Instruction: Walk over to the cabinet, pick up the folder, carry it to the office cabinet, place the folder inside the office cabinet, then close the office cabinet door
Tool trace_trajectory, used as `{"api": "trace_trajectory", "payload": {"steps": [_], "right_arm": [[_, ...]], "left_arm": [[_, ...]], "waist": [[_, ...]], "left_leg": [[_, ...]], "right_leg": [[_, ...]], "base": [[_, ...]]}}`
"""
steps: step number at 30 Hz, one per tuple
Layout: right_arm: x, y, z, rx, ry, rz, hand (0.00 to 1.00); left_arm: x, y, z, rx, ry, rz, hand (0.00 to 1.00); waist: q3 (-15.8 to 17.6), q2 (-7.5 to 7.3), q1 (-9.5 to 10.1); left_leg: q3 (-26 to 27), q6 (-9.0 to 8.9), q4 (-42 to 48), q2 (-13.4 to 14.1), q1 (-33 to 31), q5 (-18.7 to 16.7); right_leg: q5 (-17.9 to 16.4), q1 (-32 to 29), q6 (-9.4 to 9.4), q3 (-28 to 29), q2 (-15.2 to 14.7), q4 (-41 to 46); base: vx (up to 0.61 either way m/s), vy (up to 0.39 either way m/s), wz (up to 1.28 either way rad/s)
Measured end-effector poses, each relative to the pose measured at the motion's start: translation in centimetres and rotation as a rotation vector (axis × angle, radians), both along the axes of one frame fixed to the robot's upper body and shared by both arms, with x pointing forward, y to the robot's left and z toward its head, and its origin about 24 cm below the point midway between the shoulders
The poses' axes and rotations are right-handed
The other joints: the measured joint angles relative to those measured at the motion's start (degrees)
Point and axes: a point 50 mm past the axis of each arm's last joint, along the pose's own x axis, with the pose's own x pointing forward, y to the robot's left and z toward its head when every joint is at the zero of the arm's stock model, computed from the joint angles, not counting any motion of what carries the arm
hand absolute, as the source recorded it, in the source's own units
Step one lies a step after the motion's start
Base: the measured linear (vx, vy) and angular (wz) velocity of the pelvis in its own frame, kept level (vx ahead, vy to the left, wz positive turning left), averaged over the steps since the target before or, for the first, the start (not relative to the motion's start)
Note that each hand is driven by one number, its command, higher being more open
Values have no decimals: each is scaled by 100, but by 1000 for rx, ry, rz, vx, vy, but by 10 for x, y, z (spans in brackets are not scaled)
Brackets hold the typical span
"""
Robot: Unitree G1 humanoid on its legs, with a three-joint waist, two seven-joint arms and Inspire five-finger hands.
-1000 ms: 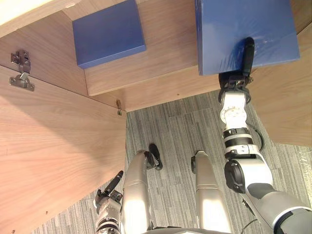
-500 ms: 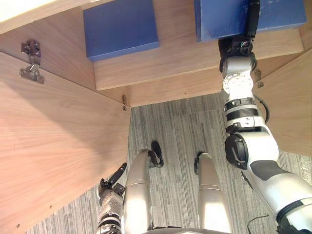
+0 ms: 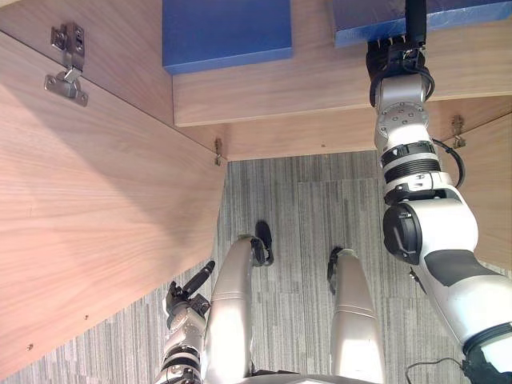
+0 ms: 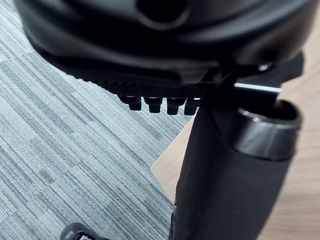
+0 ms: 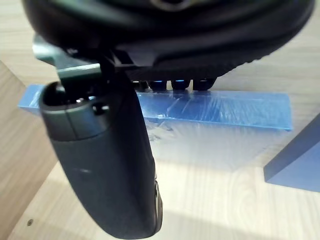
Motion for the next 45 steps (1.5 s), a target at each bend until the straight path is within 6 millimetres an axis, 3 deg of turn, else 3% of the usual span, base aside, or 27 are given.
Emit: {"api": "trace_trajectory", "payload": {"steps": [3,10,15,20,23,28,33,40,45], "right_arm": [[4,7,-8,-192,69,-6,100],[9,6,-18,-903,187,-49,100],[11,-8,-25,-1218,247,-74,100],[7,-32,-31,-1679,326,-118,100],[2,-41,-42,-1944,341,-98,100],[-7,-37,-66,-2364,284,-41,100],[-19,-30,-116,-2637,238,224,100],[-29,-34,-142,-2880,210,423,100],[-34,-33,-163,-2935,208,548,100]], "left_arm": [[0,0,0,0,0,-1,100],[1,0,3,37,-8,-47,100],[1,-5,5,66,-29,-125,100],[-3,-7,3,85,-40,-211,100],[-7,-6,2,106,-35,-272,100],[-14,2,-1,126,-28,-309,100],[-23,14,0,177,-19,-340,100],[-34,22,-3,196,-4,-346,100],[-36,24,-4,206,11,-363,100]], "waist": [[7,15,-2],[-22,56,-15],[-79,124,-28],[-154,129,-33],[-169,91,-33],[-229,-94,-67],[-320,-427,-63],[-320,-617,-29],[-345,-686,-2]], "left_leg": [[-19,-1,34,4,-10,0],[-20,14,-38,2,39,23],[-4,-3,-435,-9,253,179],[6,1,-730,-9,449,261],[35,4,-879,-9,642,262],[162,11,-1084,-1,885,266],[207,5,-1254,-1,1167,263],[282,-46,-1378,48,1604,216],[297,-63,-1588,57,1969,218]], "right_leg": [[-20,-9,-14,-14,2,62],[-5,49,-35,-24,6,-4],[163,261,-79,-78,16,-401],[289,499,-71,-138,24,-776],[352,712,-63,-151,25,-1013],[439,918,-28,-78,27,-1285],[457,1196,-42,-83,24,-1480],[487,1615,-57,-60,60,-1681],[546,2034,-65,-111,69,-1982]], "base": [[-44,-17,2],[-24,1,0],[0,0,0],[0,0,0],[17,19,-3],[29,16,-9],[13,0,-1],[9,-14,-5],[33,-16,0]]}}
